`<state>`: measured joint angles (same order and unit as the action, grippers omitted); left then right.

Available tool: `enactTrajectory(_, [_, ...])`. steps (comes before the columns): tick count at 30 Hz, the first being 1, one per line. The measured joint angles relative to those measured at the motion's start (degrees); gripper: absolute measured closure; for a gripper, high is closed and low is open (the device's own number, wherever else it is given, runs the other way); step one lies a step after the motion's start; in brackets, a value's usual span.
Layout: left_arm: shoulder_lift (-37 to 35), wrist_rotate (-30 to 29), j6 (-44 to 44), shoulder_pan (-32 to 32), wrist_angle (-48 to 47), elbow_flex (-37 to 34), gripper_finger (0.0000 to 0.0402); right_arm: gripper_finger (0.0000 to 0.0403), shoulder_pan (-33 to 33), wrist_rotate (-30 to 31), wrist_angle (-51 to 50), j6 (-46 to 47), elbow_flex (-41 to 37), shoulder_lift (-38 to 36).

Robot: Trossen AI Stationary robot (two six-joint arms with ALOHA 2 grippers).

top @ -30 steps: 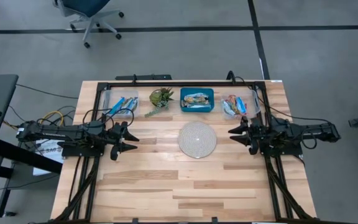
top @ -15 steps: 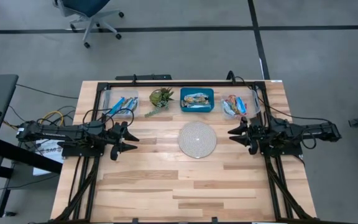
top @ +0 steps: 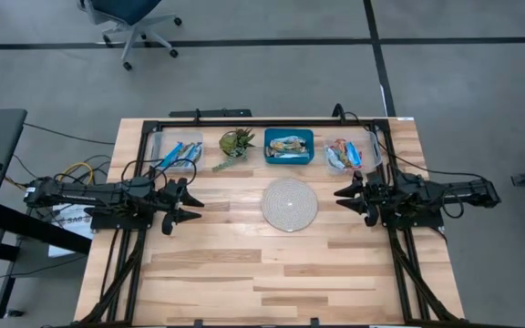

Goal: Pick and place Granola Bars by type
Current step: Return to Home Position

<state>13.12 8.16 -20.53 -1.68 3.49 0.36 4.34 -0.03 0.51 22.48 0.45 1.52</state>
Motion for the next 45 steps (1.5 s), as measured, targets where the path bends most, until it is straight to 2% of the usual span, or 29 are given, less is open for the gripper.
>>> enactTrajectory(8, [-1.07, -0.01, 0.0, 0.0, -0.12, 0.0, 0.0219, 0.0259, 0.0, 0.0, 0.0, 0.02, -0.02, 0.0])
enactTrajectory(17, [-13.15, -0.47, 0.0, 1.79, 0.05, 0.0, 0.0219, 0.026, 0.0, 0.02, 0.0, 0.02, -0.02, 0.0])
enactTrajectory(28, [-13.04, -3.05, 0.0, 3.94, -0.44, 0.0, 0.0219, 0.0257, 0.0, 0.04, 0.0, 0.02, -0.02, 0.02])
enactTrajectory(45, [-12.78, -3.04, 0.0, 3.94, -0.52, 0.0, 0.0219, 0.0257, 0.0, 0.04, -0.02, 0.02, -0.04, 0.02])
